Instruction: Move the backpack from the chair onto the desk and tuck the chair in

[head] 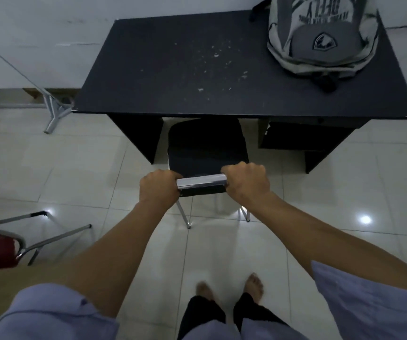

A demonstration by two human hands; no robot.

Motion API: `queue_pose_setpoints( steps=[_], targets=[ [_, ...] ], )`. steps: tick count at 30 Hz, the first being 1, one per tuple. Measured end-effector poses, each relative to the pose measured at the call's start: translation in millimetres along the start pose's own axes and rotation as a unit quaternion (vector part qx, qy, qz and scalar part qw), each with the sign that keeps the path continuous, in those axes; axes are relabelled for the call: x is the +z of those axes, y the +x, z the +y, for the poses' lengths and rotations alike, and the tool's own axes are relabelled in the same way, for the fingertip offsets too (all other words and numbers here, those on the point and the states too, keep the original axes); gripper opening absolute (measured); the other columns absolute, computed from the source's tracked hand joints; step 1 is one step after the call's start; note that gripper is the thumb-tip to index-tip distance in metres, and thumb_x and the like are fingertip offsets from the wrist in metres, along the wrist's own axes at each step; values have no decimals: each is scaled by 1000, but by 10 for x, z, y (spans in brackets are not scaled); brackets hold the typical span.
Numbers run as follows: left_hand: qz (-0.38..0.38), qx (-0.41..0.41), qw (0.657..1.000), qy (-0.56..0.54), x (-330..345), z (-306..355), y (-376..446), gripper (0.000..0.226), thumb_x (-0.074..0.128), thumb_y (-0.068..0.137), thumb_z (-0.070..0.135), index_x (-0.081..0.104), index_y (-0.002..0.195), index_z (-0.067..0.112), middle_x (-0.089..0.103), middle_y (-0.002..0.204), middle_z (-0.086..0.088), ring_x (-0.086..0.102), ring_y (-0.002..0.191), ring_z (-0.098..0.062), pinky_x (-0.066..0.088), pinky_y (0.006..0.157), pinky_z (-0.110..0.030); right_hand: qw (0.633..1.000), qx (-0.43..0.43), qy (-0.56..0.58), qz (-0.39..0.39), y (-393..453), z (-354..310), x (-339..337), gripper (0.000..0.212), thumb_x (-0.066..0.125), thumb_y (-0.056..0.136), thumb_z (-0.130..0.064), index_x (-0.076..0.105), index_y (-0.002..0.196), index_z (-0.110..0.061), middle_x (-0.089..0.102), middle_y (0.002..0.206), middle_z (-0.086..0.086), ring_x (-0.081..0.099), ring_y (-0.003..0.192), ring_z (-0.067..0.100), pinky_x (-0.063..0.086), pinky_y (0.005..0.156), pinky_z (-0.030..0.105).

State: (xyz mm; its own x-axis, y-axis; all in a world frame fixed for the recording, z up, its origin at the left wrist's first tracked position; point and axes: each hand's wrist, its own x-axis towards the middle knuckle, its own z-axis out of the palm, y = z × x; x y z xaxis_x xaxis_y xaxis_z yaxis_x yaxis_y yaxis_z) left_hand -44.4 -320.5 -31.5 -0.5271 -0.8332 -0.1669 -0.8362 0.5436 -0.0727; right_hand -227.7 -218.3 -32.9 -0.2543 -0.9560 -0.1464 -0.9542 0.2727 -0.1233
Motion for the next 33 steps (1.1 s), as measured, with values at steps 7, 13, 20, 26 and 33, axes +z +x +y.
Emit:
queue_pose_setpoints(
  steps=[7,13,20,26,33],
  targets=[
    [-16,51,999,-3,-107,-259,862,32,71,85,29,74,116,38,74,92,-2,70,86,-29,56,73,-35,998,60,11,17,659,-61,-74,15,66,90,-26,67,105,-25,64,81,1,67,78,25,51,73,36],
    [-2,90,996,-10,-206,-402,1626,35,69,86,25,74,117,39,73,95,-3,70,88,-30,54,72,-37,992,123,-13,28,1280,-61,-165,18,67,86,-29,68,104,-29,70,87,2,69,83,29,43,67,34],
    [-4,114,993,-11,-306,-261,2219,30,71,82,20,77,109,31,70,87,-4,66,79,-28,44,63,-32,986,161,-20,33,1780,221,-242,19,71,85,-40,69,101,-30,70,88,4,68,84,31,45,69,35],
    [-11,118,993,2,-337,-207,2402,28,70,83,23,75,110,29,69,88,-2,62,76,-23,40,63,-31,989,141,-45,22,1952,428,-273,16,65,86,-41,68,99,-32,69,82,1,67,76,29,45,66,35],
    [-82,151,983,-58,-384,-230,2327,70,78,77,53,57,140,32,69,125,-3,63,116,-27,51,94,-42,990,113,61,-53,1870,427,-320,58,72,81,-50,54,136,-39,64,131,0,60,119,26,48,99,46]
  ],
)
